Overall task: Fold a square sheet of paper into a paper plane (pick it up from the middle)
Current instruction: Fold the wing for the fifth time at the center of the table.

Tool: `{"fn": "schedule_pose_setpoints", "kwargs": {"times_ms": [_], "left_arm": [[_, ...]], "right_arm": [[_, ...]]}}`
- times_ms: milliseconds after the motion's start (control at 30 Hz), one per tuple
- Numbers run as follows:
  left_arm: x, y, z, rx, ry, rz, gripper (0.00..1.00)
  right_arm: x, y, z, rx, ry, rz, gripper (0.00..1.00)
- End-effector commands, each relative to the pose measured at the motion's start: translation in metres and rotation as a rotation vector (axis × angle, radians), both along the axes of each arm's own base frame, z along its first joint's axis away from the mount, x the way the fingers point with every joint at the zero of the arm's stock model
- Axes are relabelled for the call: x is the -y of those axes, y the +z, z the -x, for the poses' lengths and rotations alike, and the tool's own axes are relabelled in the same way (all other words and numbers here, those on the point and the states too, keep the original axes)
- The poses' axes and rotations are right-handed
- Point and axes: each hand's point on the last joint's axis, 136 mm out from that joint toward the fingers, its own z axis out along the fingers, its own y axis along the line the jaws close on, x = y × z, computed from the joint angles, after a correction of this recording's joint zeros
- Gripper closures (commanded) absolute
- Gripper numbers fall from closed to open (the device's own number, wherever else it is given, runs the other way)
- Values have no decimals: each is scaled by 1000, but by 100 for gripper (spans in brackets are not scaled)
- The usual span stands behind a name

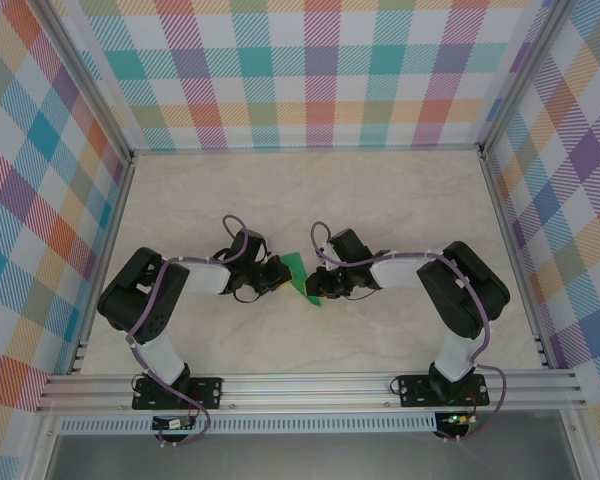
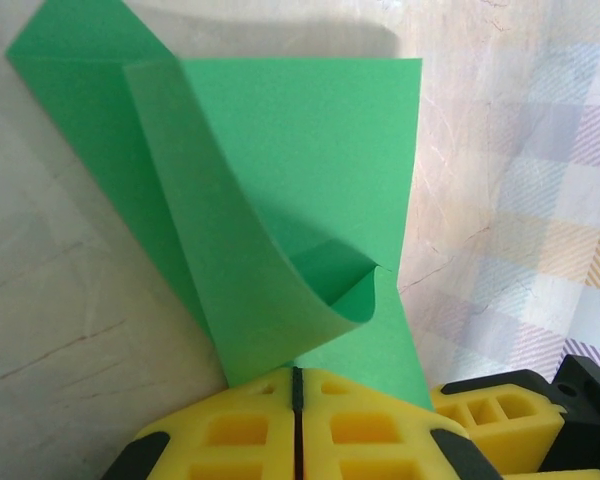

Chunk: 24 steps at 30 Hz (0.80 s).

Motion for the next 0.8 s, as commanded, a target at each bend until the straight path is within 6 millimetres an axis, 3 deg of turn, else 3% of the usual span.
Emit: {"fn": "schedule_pose_setpoints", "kwargs": {"times_ms": [0, 100, 267, 367, 767], "left_arm": [[1, -5, 2, -7, -16, -38, 91], [5, 7, -2, 15, -29, -17, 90], [12, 49, -9, 116, -44, 42, 78], [13, 61, -6, 144, -52, 72, 75], [19, 39, 19, 101, -79, 99, 79]], "right_arm": [[2, 0, 1, -5, 14, 9, 82], [3, -5, 2, -22, -1, 11, 85], [3, -11, 3, -45, -41, -15, 89], [2, -12, 3, -55, -55, -35, 90], [7, -26, 9, -104, -58, -34, 89]]}}
